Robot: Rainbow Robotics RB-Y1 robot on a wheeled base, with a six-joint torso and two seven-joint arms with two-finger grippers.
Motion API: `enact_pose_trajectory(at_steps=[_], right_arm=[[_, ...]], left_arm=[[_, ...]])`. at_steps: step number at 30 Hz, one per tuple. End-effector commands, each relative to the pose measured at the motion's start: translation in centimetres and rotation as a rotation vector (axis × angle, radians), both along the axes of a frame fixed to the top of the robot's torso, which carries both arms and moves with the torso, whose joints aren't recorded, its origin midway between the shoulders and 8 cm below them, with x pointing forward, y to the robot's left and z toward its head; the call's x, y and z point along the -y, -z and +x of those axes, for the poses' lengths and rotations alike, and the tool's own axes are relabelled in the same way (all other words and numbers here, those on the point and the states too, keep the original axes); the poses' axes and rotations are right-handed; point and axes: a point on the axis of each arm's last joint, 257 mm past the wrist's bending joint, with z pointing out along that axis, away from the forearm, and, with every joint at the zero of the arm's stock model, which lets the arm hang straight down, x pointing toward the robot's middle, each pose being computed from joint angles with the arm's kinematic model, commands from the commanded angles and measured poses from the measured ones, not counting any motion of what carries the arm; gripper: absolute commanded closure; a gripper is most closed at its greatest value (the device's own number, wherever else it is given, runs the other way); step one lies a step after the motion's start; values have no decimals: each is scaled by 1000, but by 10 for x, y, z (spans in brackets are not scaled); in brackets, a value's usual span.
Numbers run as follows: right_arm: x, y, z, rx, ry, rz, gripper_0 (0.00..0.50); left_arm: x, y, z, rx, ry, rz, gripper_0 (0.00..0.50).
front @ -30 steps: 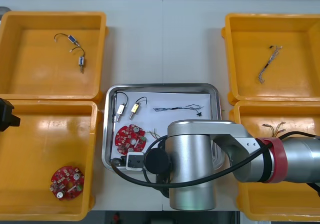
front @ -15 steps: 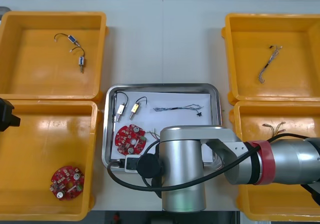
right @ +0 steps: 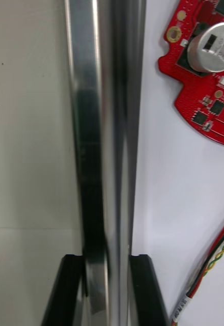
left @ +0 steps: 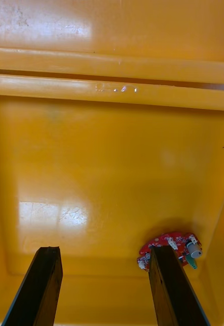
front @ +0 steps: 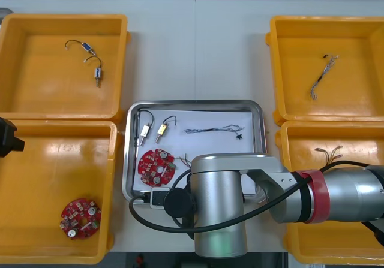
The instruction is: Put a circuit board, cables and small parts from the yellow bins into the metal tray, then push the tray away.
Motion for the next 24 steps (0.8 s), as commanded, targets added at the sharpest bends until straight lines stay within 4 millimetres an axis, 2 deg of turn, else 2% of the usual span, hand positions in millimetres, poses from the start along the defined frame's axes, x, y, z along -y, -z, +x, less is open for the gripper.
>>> enact_pose_trajectory(at_steps=[1, 6, 13, 19, 24], right_arm=[[-19, -9, -2, 25, -59, 16, 500], [-19, -10, -2, 26, -56, 19, 500], [-19, -15, 10, 77, -54, 18, 500], [-17, -33, 36, 156, -60, 5, 500], [-13, -47, 64, 215, -47, -26, 500]], left_arm=[[-7, -11, -2, 26, 85, 65, 0], [-7, -11, -2, 26, 85, 65, 0], [-7, -11, -2, 26, 85, 65, 0], [-7, -11, -2, 26, 85, 65, 0], [-7, -11, -2, 26, 85, 65, 0]])
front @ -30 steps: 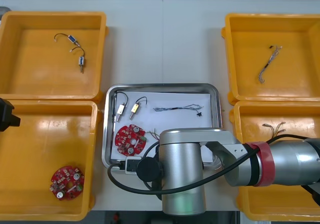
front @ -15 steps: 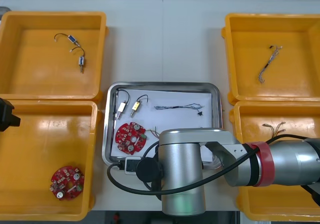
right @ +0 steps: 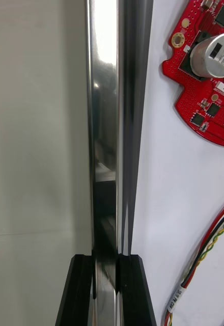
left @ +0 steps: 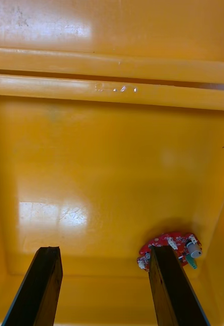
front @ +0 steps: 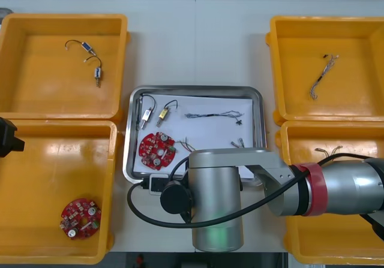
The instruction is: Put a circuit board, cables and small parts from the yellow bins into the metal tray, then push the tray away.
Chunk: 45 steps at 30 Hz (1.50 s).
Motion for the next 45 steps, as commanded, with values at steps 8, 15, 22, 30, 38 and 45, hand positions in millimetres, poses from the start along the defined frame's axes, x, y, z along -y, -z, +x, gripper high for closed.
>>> enact_pose_trajectory(at_steps=[8, 15, 22, 30, 38, 45], right_arm=[[-14, -46, 50, 150, -60, -44, 500], [-16, -66, 70, 204, -66, -70, 500], [-16, -78, 89, 240, -52, -94, 500], [-21, -93, 110, 280, -34, -118, 500], [-22, -103, 126, 268, -1, -106, 500], [-23, -117, 145, 279, 18, -109, 500]], left_arm=[[-7, -11, -2, 26, 85, 65, 0], [-7, -11, -2, 26, 85, 65, 0], [-7, -11, -2, 26, 85, 65, 0], [-7, -11, -2, 26, 85, 65, 0], [-7, -11, -2, 26, 85, 65, 0], [-7, -11, -2, 26, 85, 65, 0]])
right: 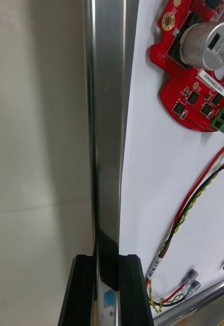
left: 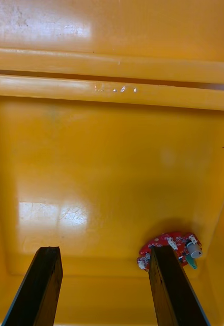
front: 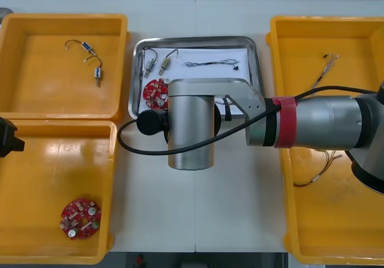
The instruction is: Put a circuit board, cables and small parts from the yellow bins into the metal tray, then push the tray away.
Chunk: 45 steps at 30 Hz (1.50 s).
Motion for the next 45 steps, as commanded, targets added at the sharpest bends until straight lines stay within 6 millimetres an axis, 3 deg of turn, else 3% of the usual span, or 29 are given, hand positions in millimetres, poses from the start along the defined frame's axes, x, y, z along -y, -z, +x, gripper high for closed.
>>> enact_pose_trajectory(at_steps=[1, 18, 32, 45], right_arm=[[-30, -38, 17, 53, -41, 29, 500], [-37, -61, 51, 88, -42, 32, 500], [-36, -66, 71, 69, -34, 75, 500], [-27, -67, 101, 94, -40, 90, 500]], left_arm=[[-7, -11, -2, 26, 84, 65, 0], [-7, -11, -2, 26, 84, 65, 0], [-7, -11, -2, 26, 84, 65, 0], [-7, -11, -2, 26, 84, 65, 0]])
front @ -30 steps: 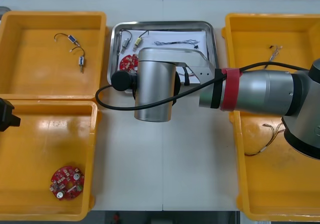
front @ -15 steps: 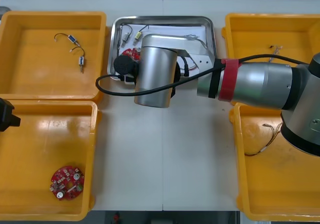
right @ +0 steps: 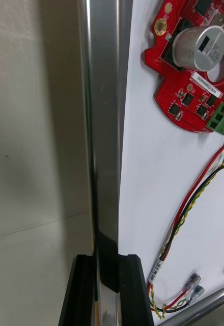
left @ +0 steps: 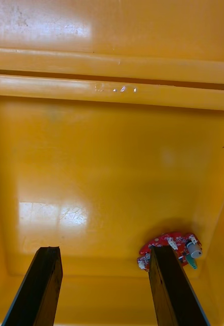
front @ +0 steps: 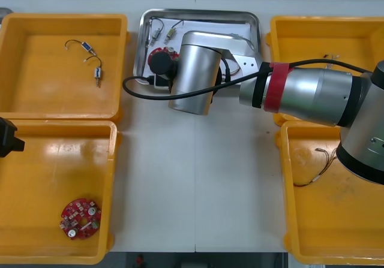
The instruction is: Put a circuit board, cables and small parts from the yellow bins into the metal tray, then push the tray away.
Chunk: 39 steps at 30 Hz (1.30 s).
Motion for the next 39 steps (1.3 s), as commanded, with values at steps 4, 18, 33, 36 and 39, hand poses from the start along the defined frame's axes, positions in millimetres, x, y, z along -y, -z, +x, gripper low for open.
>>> enact_pose_trajectory(at_steps=[4, 18, 33, 36, 39], right_arm=[[-24, -40, 16, 56, -67, 7, 500], [-20, -38, 24, 61, -72, 6, 0], [-24, -54, -27, -95, 5, 99, 0], [-22, -59, -42, -118, 15, 117, 0], [-13, -62, -67, -155, 42, 137, 0]], left_arm=[[-7, -11, -2, 26, 84, 64, 0], [-7, -11, -2, 26, 84, 64, 0], [-7, -11, -2, 26, 84, 64, 0], [-7, -11, -2, 26, 84, 64, 0], [-7, -11, -2, 26, 84, 64, 0]])
